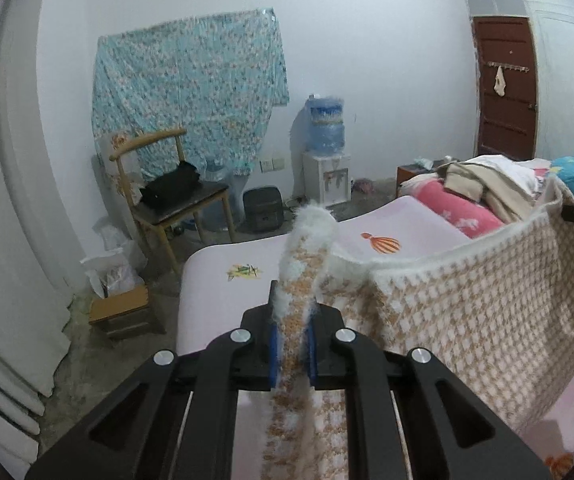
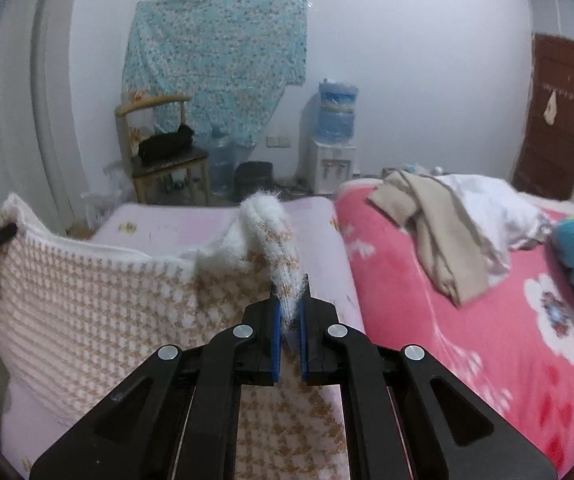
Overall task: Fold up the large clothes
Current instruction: 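Lift the hem with both tools and fold it over toward the collar, then open both tools and release the hem onto the folded coat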
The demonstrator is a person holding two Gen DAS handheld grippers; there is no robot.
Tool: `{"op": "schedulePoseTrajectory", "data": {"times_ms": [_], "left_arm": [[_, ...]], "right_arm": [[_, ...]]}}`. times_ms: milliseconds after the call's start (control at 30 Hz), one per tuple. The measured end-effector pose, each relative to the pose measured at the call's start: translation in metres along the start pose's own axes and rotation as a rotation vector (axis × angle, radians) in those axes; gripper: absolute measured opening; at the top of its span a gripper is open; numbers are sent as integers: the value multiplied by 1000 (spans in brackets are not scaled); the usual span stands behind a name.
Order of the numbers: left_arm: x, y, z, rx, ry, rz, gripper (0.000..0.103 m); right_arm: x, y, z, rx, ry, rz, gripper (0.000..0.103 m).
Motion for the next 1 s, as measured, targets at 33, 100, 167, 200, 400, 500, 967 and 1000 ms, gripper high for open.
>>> {"op": "schedulePoseTrajectory", "data": {"times_ms": [33,100,167,200,400,500,967,1000], "left_arm": [[-1,-18,-3,-2,10,-20,10],[-11,-59,-8,-7,28,-91,10],[-33,-97,-13,-8,59,-179,10],[-42,-109,-15,-4,66,-211,10],[-114,-163,-35,-46,231,-438,15],[-117,-165,-45,-79,332,-440,23],[-80,-108,-63,-102,589,-334,45],[-74,-99,-59,-109,572,-315,49]], "right_arm": [[2,-24,4,17,-21,-20,5],[-4,-61,7,40,-53,-69,5],[-23,-106,8,53,-67,-153,5],[-36,-124,8,64,-73,-199,5],[-94,-178,17,100,-150,-368,22],[-98,-181,39,115,-271,-367,47],[-64,-124,84,150,-588,-270,65],[-62,-118,80,154,-562,-266,66]]}}
Point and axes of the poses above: each gripper's, at about its wrist camera, not at the fingertips, and y roughly against the way its jaws point, z to its right, x to its top, the point moved 8 cm from there along -y, roughly the way its jaws point, and after that the axes turned 14 degrees about z, right-handed, at the moved point
